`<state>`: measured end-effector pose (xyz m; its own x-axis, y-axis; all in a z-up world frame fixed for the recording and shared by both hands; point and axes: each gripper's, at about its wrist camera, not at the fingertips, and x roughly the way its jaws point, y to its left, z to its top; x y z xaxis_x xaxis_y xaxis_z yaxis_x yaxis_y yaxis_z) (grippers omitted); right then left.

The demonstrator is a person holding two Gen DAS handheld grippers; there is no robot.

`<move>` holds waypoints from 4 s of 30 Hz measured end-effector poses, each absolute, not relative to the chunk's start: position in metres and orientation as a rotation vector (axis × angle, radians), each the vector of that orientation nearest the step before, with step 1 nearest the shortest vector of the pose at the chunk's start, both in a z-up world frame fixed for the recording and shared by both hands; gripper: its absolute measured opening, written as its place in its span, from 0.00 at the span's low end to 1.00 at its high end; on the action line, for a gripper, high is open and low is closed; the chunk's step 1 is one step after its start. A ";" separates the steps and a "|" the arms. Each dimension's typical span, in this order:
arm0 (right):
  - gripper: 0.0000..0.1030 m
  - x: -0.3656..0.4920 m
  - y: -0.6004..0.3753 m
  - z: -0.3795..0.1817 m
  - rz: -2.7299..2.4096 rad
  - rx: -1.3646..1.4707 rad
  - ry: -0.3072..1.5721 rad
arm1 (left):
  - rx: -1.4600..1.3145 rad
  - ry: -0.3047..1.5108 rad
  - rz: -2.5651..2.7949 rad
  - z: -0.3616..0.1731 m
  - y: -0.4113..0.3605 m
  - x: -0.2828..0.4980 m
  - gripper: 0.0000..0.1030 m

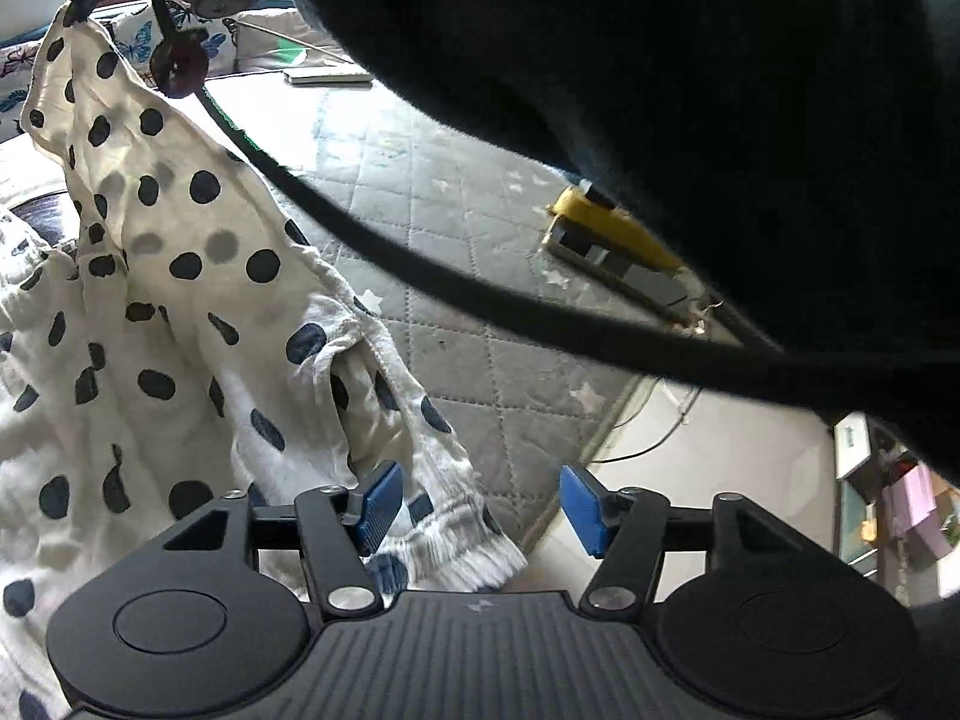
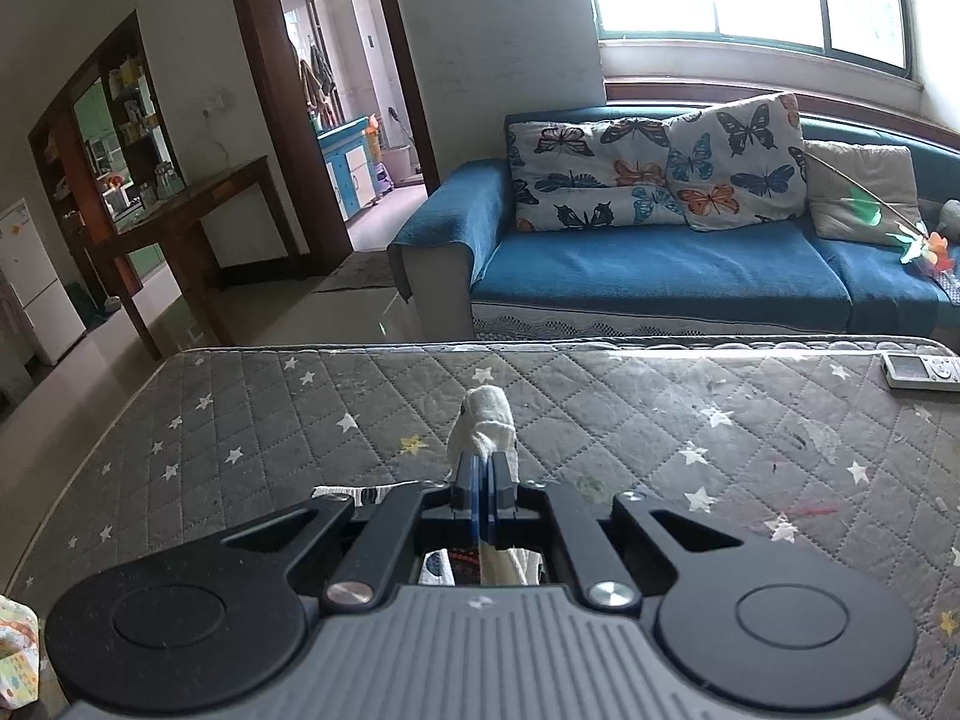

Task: Fold clothes
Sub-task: 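Lift the pants with both grippers, raising the waistband above the hem, then lower the pants onto the mattress with both grippers, laying the legs together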

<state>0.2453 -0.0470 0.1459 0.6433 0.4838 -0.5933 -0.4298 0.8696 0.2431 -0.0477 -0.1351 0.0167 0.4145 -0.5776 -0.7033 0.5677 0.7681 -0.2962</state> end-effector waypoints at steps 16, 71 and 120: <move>0.02 0.261 -0.095 0.135 0.455 0.154 0.708 | -0.037 0.928 -0.741 0.011 -0.125 -0.043 0.11; 0.29 0.244 0.044 0.063 0.710 0.028 0.931 | -0.442 0.866 -0.284 0.034 0.097 -0.148 0.18; 0.30 0.274 0.059 0.055 0.661 -0.059 0.756 | -0.394 0.932 -0.193 0.028 0.107 -0.118 0.18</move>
<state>0.2736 0.0593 0.0548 0.5366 0.5347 -0.6528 -0.5756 0.7976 0.1802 -0.1179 0.1075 0.0277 0.5861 -0.3286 -0.7406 -0.0073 0.9119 -0.4104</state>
